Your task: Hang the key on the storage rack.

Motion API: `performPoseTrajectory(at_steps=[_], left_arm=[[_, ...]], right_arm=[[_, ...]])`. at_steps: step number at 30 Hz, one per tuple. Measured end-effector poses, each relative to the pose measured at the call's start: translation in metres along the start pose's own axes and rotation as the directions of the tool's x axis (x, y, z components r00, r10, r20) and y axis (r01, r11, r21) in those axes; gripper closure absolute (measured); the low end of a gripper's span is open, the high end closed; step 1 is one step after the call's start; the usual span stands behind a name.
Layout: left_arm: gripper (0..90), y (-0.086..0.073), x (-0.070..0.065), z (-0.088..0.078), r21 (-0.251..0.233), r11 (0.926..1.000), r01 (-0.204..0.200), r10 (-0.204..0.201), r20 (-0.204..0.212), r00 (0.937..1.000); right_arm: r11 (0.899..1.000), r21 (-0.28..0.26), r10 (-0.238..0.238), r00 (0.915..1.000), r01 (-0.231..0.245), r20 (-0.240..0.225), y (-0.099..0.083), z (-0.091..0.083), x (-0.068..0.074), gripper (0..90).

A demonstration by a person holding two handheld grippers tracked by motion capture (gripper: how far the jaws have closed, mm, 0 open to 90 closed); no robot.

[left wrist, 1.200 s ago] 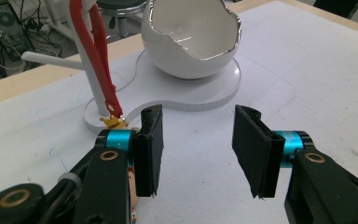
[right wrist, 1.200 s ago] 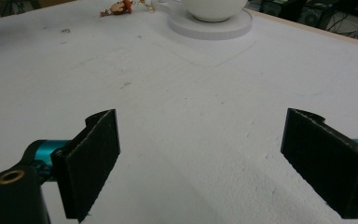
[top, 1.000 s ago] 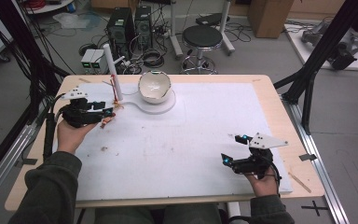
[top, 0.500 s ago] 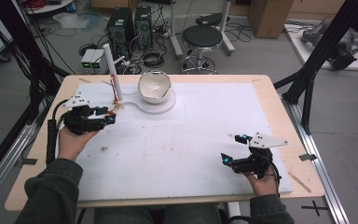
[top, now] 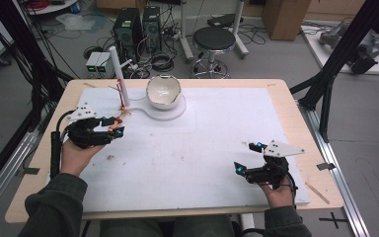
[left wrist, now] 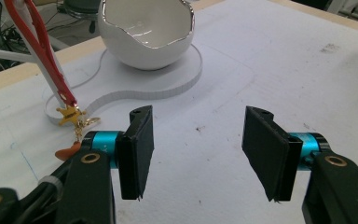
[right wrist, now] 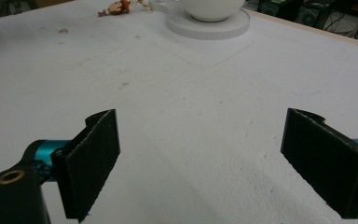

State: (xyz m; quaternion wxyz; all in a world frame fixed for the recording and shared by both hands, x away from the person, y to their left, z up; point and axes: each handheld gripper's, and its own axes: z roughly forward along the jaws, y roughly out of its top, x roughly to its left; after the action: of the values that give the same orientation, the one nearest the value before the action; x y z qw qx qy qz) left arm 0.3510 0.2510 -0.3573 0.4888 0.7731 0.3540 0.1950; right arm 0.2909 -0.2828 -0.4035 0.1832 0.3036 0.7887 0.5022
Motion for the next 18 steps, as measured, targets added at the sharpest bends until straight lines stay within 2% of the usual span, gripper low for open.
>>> performPoseTrajectory(at_steps=[3, 14, 18], left_arm=[[42.8, -0.003, -0.002, -0.001, 0.010, 0.9999, -0.001, 0.001, 0.001, 1.0000], [40.2, -0.009, -0.009, -0.007, 0.000, 1.0000, 0.009, -0.009, 0.012, 0.9999], [39.1, -0.010, -0.011, -0.009, 0.014, 0.9999, -0.005, 0.005, 0.014, 0.9999]], right_arm=[[1.000, 0.001, 0.001, 1.0000, -0.001, 0.001, 0.000, 0.000, 0.000, 10.6], [1.000, 0.001, 0.002, 1.0000, -0.002, 0.000, 0.000, 0.001, 0.000, 10.6], [1.000, -0.001, -0.004, 1.0000, 0.004, 0.002, 0.000, 0.001, 0.000, 10.6]])
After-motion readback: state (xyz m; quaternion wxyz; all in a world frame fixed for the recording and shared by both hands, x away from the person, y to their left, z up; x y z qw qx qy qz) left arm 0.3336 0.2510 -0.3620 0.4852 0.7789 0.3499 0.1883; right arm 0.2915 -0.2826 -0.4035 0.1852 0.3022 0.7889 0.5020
